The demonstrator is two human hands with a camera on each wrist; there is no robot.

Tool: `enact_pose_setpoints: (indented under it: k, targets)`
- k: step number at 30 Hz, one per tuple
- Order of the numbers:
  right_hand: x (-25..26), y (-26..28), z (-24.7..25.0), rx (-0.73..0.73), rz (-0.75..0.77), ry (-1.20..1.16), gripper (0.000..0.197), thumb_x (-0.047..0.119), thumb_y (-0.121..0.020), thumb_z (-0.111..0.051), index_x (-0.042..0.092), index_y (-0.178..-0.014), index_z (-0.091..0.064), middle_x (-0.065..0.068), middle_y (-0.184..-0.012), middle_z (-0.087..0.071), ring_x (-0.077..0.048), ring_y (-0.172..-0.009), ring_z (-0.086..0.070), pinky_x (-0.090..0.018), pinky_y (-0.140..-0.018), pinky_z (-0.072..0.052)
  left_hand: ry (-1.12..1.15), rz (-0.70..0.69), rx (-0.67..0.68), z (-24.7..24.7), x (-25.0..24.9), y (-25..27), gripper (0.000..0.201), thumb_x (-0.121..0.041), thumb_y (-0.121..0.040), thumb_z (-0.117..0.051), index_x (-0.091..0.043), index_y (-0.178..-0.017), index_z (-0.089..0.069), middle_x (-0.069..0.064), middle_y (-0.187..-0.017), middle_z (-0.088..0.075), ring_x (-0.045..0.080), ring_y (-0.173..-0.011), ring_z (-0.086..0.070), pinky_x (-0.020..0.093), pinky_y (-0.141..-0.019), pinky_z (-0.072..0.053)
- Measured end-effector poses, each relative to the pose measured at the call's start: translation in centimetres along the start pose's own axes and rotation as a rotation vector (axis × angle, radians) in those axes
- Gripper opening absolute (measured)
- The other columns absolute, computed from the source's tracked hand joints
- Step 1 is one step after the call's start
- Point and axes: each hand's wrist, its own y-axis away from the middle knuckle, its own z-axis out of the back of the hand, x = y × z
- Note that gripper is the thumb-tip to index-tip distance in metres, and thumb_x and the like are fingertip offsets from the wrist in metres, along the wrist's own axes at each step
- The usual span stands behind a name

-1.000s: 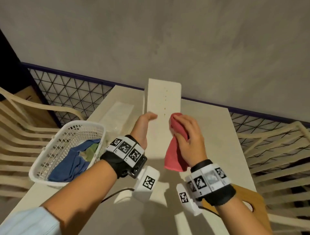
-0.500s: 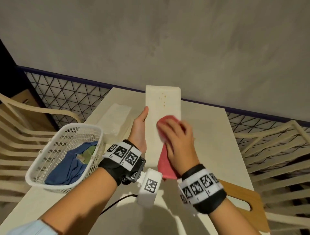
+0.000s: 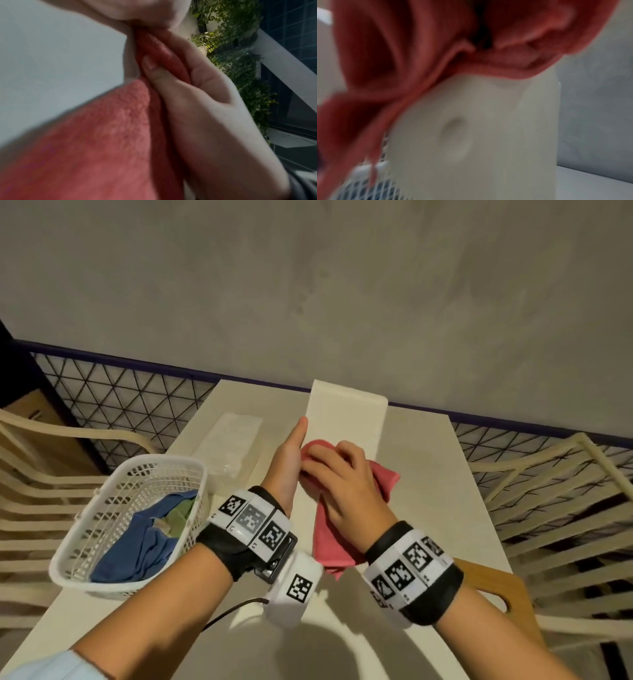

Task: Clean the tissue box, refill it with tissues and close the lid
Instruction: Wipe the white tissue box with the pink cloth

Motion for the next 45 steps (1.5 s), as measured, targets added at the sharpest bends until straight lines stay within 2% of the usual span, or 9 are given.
enact_pose_setpoints:
  k: [7, 11, 17, 24, 29, 34, 36, 41, 45]
  targets:
    - [-0.8, -2.7, 0.9, -0.146, -0.248, -0.018, 0.043, 0.002, -0.082, -0.035, 0.014, -0.119, -0.055, -0.006, -0.126, -0.054, -0.017, -0.103, -0.028, -0.023, -0.093, -0.022, -0.055, -0.019, 0.042, 0.0, -0.5, -0.3, 0.054, -0.052, -0.093, -0.032, -0.013, -0.105, -0.066, 0.01, -0.096, -0.07, 0.025, -0.093, -0.065, 0.035, -0.088, -0.048]
    - [-0.5, -0.1, 0.2, 0.084, 0.019, 0.058, 0.044, 0.009, -0.08, -0.035, 0.018, -0.118, -0.052, -0.005, -0.125, -0.057, -0.022, -0.103, -0.031, -0.029, -0.094, -0.029, -0.055, -0.01, 0.072, 0.8, -0.8, -0.5, 0.056, -0.05, -0.095, -0.029, -0.01, -0.089, -0.068, 0.004, -0.078, -0.074, 0.016, -0.071, -0.07, 0.022, -0.07, -0.056]
    - [-2.3, -2.1, 1.5, -0.174, -0.236, 0.01, 0.047, -0.004, -0.081, -0.038, 0.017, -0.121, -0.053, -0.006, -0.127, -0.053, -0.034, -0.109, -0.04, -0.001, -0.094, -0.008, -0.163, 0.008, -0.069, 2.0, -0.8, -1.2, 0.082, -0.076, -0.062, -0.054, -0.02, -0.122, -0.06, 0.004, -0.124, -0.064, 0.024, -0.119, -0.056, 0.045, -0.109, -0.035]
    - [-0.9, 2.9, -1.6, 0.198, -0.003, 0.093, 0.047, 0.01, -0.077, -0.033, 0.026, -0.12, -0.044, 0.002, -0.129, -0.052, -0.039, -0.109, -0.049, -0.036, -0.097, -0.027, -0.218, 0.019, -0.011, 2.3, -2.7, -0.6, 0.057, -0.053, -0.095, -0.023, -0.017, -0.091, -0.066, 0.003, -0.082, -0.075, 0.015, -0.071, -0.072, 0.027, -0.069, -0.051]
    - [-4.1, -4.0, 2.6, -0.091, -0.207, 0.108, 0.042, 0.006, -0.086, -0.035, 0.017, -0.121, -0.053, -0.004, -0.129, -0.053, -0.027, -0.108, -0.035, -0.032, -0.094, -0.027, -0.349, -0.063, -0.065, 1.0, -1.8, 0.0, 0.056, -0.057, -0.089, -0.037, -0.015, -0.114, -0.065, 0.007, -0.115, -0.069, 0.024, -0.109, -0.063, 0.043, -0.104, -0.042]
    - [0.0, -2.5, 0.5, 0.044, -0.117, 0.161, 0.038, 0.013, -0.089, -0.04, 0.016, -0.126, -0.045, -0.008, -0.135, -0.049, -0.035, -0.113, -0.037, -0.053, -0.094, -0.04, -0.378, -0.094, -0.056, 0.3, -1.6, -0.4, 0.087, -0.083, -0.06, -0.045, -0.015, -0.108, -0.069, 0.008, -0.112, -0.07, 0.021, -0.107, -0.065, 0.041, -0.103, -0.044]
    - [-0.3, -2.7, 1.2, 0.133, -0.115, 0.106, 0.047, 0.003, -0.087, -0.047, 0.02, -0.131, -0.04, -0.004, -0.14, -0.042, -0.027, -0.116, -0.03, -0.049, -0.1, -0.034, -0.395, -0.131, -0.057, 0.4, -1.4, -0.3, 0.084, -0.082, -0.066, -0.04, -0.017, -0.112, -0.067, 0.002, -0.116, -0.068, 0.015, -0.11, -0.062, 0.038, -0.104, -0.042]
    - [-1.3, -5.6, 3.1, -0.081, -0.337, 0.077, 0.057, -0.007, -0.086, -0.043, 0.018, -0.136, -0.036, -0.001, -0.143, -0.035, -0.018, -0.113, -0.022, -0.039, -0.102, -0.027, -0.349, -0.071, -0.01, 1.4, 0.1, -1.3, 0.093, -0.089, -0.059, -0.045, -0.027, -0.129, -0.053, 0.004, -0.134, -0.056, 0.026, -0.127, -0.049, 0.049, -0.111, -0.029]
    - [0.8, -3.7, 1.7, 0.133, -0.182, 0.092, 0.06, -0.01, -0.081, -0.046, 0.017, -0.134, -0.039, -0.003, -0.142, -0.038, -0.019, -0.115, -0.022, -0.043, -0.103, -0.03, -0.309, -0.176, -0.085, 0.8, -0.4, -0.5, 0.075, -0.076, -0.073, -0.038, -0.019, -0.114, -0.064, 0.001, -0.119, -0.065, 0.019, -0.118, -0.057, 0.042, -0.107, -0.039]
